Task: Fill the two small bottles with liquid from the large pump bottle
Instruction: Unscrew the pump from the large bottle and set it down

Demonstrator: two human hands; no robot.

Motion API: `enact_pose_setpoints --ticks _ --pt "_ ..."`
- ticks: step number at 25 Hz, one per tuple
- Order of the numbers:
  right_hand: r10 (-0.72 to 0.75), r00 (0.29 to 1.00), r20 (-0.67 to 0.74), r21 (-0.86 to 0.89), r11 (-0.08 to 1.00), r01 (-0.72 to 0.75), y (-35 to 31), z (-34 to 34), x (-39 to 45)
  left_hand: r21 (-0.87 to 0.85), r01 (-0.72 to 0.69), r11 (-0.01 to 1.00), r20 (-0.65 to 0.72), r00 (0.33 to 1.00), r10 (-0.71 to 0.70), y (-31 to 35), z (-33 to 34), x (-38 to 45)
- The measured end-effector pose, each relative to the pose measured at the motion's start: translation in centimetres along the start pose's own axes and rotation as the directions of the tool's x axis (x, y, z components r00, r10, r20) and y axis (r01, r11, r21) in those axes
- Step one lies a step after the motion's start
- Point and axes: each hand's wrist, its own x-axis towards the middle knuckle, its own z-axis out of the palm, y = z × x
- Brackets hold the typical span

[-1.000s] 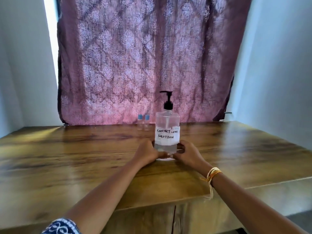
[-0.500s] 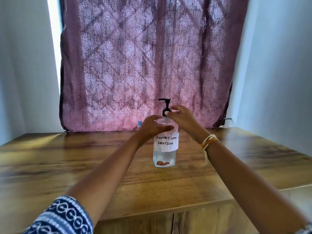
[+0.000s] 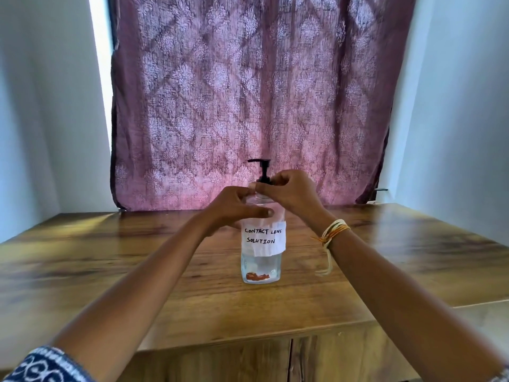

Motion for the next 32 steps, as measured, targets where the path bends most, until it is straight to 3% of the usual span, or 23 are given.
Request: enact_pose_setpoints --ticks 5,9,15,19,24,29,32 --pt "-0.021 0.999 0.026 -0.029 0.999 0.022 -1.0 -0.1 -0.3 0.007 0.001 1.0 0.114 0.993 -0.002 0.5 -0.3 -0.3" --pt "-0.043 0.999 0.032 -0.008 0.999 0.044 -1.0 0.1 -0.2 -0.061 -0.036 0.998 0.056 0.998 0.039 0.1 0.7 -0.2" --pt "-0.177 0.965 0.192 0.249 0.96 0.126 0.6 -0.6 0.5 -0.142 -0.051 0.989 0.013 0.999 0.053 -0.4 1.2 -0.2" --pt "-0.189 0.94 0.283 0.361 0.929 0.078 0.5 -0.4 0.9 -0.152 -0.049 0.987 -0.025 0.999 0.045 -0.6 1.2 0.1" --pt "-0.11 0.975 0.194 0.457 0.89 0.009 0.6 0.0 1.1 -0.124 -0.047 0.991 -0.032 0.999 0.043 -0.9 1.1 0.3" --pt "-0.117 0.941 0.318 0.585 0.805 -0.097 0.7 -0.6 0.9 -0.124 -0.036 0.992 -0.04 0.999 0.032 -1.1 1.2 0.4" --pt "-0.134 0.939 0.317 0.554 0.83 -0.069 0.7 -0.4 1.2 -0.123 -0.036 0.992 -0.039 0.999 0.032 -0.8 1.2 0.2"
